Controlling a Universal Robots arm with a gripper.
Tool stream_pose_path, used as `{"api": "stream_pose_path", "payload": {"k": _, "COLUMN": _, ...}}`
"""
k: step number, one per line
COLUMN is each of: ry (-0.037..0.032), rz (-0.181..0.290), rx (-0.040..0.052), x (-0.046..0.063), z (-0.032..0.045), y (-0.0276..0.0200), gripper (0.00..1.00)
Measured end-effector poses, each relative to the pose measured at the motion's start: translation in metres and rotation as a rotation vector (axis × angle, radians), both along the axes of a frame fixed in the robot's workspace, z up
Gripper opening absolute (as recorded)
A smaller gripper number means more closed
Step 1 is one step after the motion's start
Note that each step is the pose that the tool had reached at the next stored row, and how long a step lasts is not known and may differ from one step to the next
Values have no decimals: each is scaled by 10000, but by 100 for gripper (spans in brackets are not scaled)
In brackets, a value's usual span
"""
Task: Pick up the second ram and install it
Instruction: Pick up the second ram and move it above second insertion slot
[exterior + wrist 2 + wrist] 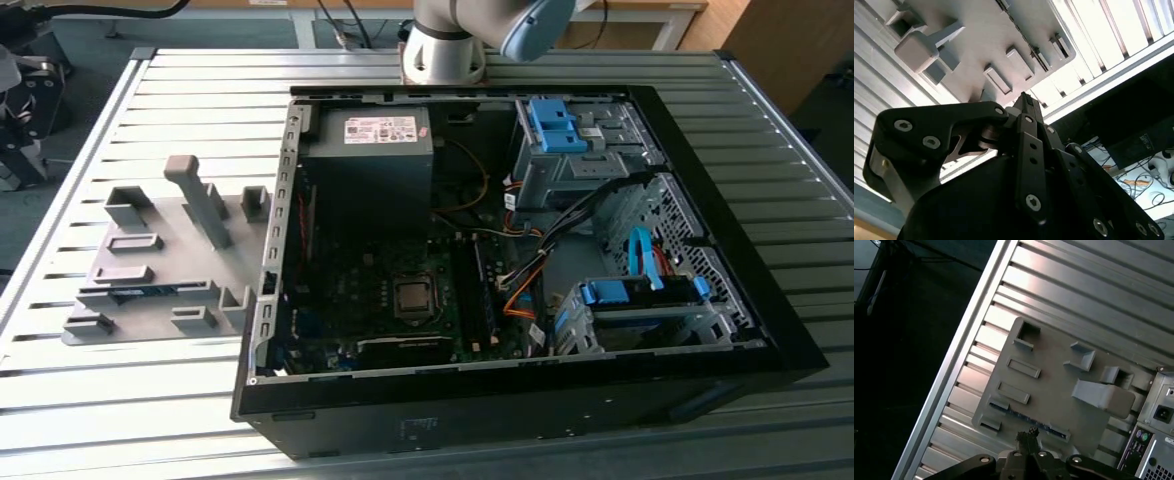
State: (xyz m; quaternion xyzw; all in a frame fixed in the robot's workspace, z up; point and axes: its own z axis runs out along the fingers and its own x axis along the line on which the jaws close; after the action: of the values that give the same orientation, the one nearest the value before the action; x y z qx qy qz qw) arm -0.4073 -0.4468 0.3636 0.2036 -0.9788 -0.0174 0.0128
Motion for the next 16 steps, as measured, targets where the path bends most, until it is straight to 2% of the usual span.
{"api": "stream_pose_path", "payload": {"k": 7, "ry": -2, "rz": 974, "rx": 0, "x": -6, "z": -6, "y": 0, "gripper": 11}}
{"api": "stream_pose_path", "payload": {"k": 16, "ry": -2, "rz": 2512, "rx": -3, "x": -7, "z": -24, "y": 0, "gripper": 11}}
